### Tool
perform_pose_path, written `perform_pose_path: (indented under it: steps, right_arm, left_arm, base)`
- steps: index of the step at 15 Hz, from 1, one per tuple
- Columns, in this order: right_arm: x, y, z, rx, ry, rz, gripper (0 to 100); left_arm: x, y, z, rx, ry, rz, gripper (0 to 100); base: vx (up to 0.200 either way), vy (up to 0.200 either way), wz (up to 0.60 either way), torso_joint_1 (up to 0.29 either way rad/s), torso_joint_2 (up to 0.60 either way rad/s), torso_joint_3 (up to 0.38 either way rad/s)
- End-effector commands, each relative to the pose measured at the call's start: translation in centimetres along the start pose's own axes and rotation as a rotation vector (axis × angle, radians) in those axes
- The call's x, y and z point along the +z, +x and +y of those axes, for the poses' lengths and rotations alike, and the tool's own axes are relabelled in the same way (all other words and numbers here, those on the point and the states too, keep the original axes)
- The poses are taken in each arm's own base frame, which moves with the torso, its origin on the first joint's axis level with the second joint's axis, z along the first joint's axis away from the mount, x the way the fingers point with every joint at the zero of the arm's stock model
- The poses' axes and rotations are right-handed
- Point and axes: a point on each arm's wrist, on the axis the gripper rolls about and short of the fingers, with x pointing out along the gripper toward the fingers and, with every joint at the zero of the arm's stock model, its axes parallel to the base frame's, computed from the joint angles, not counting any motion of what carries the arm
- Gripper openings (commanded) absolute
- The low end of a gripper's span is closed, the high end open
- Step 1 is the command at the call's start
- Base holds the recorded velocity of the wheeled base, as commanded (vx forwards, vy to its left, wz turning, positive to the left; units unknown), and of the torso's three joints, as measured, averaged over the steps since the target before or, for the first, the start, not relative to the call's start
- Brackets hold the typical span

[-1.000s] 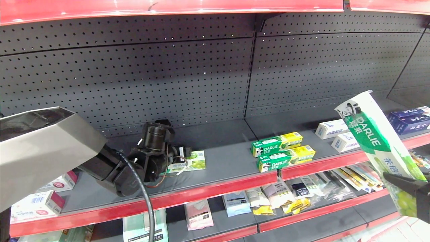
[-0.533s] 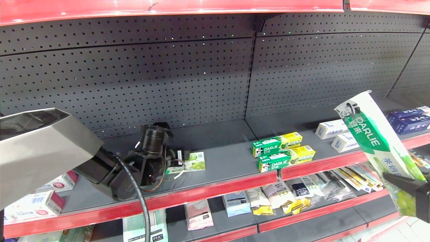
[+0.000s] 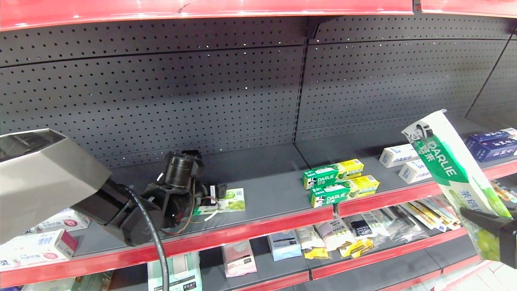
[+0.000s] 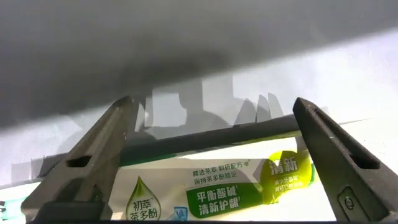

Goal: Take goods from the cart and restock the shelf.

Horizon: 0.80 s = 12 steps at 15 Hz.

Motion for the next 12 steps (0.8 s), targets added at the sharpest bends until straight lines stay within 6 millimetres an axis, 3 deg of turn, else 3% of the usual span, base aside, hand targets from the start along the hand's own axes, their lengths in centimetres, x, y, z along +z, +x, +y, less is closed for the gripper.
perform_pose_path:
  steps: [1, 12]
  right_arm:
    - [0.0, 0.0, 0.0, 0.000, 0.000, 0.000, 0]
    - [-0.1, 0.2, 0.1, 0.007, -0.002, 0.011, 0]
  left_arm:
    - [0.0, -0.7, 0.2, -0.002, -0.002, 0.002, 100]
    - [-1.0, -2.6, 1.0, 0.005, 0.001, 0.034, 100]
  base:
    - [0.000, 0.000, 0.00, 0.000, 0.00, 0.000]
    - [0.000, 0.000, 0.00, 0.000, 0.00, 0.000]
